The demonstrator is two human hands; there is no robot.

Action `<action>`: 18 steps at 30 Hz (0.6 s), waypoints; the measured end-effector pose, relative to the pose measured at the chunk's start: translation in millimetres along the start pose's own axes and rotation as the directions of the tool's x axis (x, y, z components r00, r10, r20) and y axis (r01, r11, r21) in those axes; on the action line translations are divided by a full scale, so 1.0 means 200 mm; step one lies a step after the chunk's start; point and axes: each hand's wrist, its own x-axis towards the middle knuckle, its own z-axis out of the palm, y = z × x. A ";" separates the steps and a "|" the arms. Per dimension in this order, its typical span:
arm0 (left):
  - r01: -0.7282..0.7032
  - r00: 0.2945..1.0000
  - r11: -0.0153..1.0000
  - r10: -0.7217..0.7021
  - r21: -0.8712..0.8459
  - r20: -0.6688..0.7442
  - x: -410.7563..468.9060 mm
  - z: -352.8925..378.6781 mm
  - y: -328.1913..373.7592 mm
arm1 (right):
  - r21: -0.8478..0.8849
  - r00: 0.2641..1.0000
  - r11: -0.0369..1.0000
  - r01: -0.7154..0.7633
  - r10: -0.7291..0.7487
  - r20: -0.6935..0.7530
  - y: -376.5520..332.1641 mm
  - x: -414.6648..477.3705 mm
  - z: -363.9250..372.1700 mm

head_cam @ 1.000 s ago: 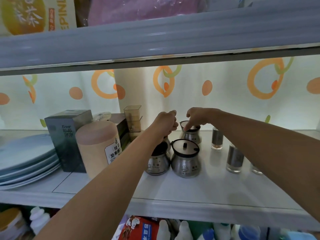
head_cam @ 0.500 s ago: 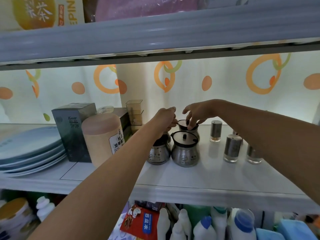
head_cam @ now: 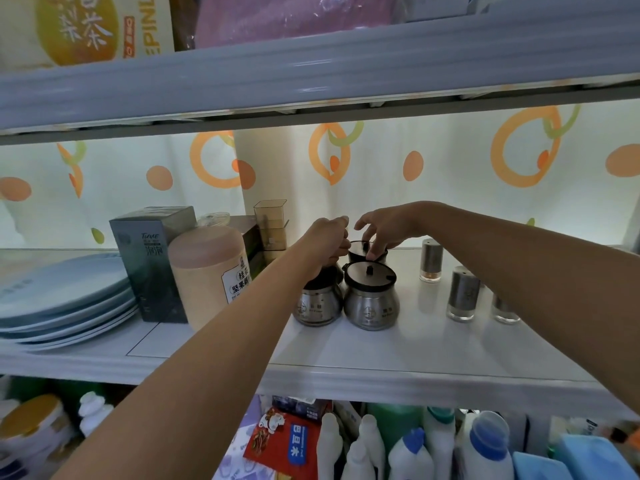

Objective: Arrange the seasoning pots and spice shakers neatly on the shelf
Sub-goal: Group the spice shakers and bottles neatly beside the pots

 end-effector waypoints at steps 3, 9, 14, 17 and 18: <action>0.001 1.000 1.000 -0.001 0.005 0.001 -0.01 -0.01 -0.01 | -0.006 1.000 1.000 0.000 0.000 0.003 -0.01 -0.01 0.00; -0.010 1.000 1.000 0.010 0.008 0.010 -0.04 0.00 0.01 | -0.004 1.000 1.000 0.008 -0.008 0.016 -0.02 -0.04 0.01; -0.108 0.993 0.991 0.111 -0.075 0.030 -0.12 0.08 0.10 | 0.070 0.966 0.992 0.109 -0.089 -0.245 -0.01 -0.26 -0.05; -0.197 0.979 0.954 0.204 -0.227 0.007 -0.23 0.17 0.17 | 0.318 0.867 0.916 0.245 -0.061 -0.495 0.04 -0.49 -0.05; -0.212 0.974 0.930 0.224 -0.301 0.006 -0.29 0.21 0.18 | 0.417 0.825 0.855 0.309 -0.023 -0.564 0.07 -0.58 -0.02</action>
